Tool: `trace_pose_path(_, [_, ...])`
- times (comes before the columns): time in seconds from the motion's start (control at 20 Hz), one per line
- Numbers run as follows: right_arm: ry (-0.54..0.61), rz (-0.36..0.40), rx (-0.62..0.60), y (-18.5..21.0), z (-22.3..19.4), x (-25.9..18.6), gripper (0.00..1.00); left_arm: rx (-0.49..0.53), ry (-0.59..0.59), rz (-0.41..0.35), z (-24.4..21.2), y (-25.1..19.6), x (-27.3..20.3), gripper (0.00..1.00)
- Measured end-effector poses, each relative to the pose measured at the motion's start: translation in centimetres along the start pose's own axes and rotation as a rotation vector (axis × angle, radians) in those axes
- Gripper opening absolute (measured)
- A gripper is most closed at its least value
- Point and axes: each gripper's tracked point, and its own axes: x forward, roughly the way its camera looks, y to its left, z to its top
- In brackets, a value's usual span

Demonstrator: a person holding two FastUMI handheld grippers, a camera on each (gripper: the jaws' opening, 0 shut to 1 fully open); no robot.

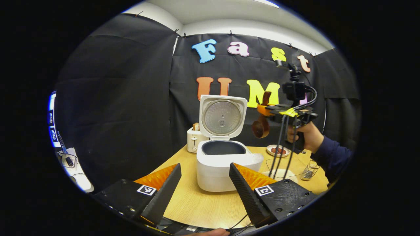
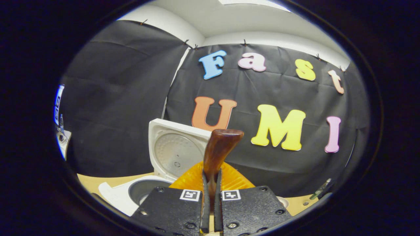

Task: Close the left gripper, press the button to open the rice cooker; take a wooden spoon from the chopstick holder with the right hand, scoop a spoonful of rice and pour it into the rice cooker, then put the wooden spoon back into the chopstick holder.

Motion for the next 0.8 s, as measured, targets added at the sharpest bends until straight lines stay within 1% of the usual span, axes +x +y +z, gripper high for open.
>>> trace_pose_path(0.1, [-0.008, -0.017, 0.033, -3.0, 0.9, -2.1, 0.11, -0.004, 0.005, 0.001, 0.4, -0.7, 0.2, 0.94])
trace_pose_path(0.25, [-0.029, -0.04, 0.07, -7.0, 1.9, -5.3, 0.12, -0.008, -0.019, -0.007, 1.4, -2.7, 0.3, 0.94])
trace_pose_path(0.45, [-0.034, -0.086, 0.11, -12.0, 2.1, -10.0, 0.12, -0.012, -0.054, -0.046, 3.0, -5.8, 1.3, 0.94])
trace_pose_path(0.7, [0.018, -0.185, 0.126, -18.3, 0.4, -14.9, 0.12, -0.013, -0.081, -0.097, 3.6, -9.6, 3.2, 0.94])
trace_pose_path(0.8, [0.048, -0.252, 0.136, -21.1, -0.9, -16.6, 0.12, -0.022, -0.089, -0.134, 3.4, -11.5, 3.9, 0.94])
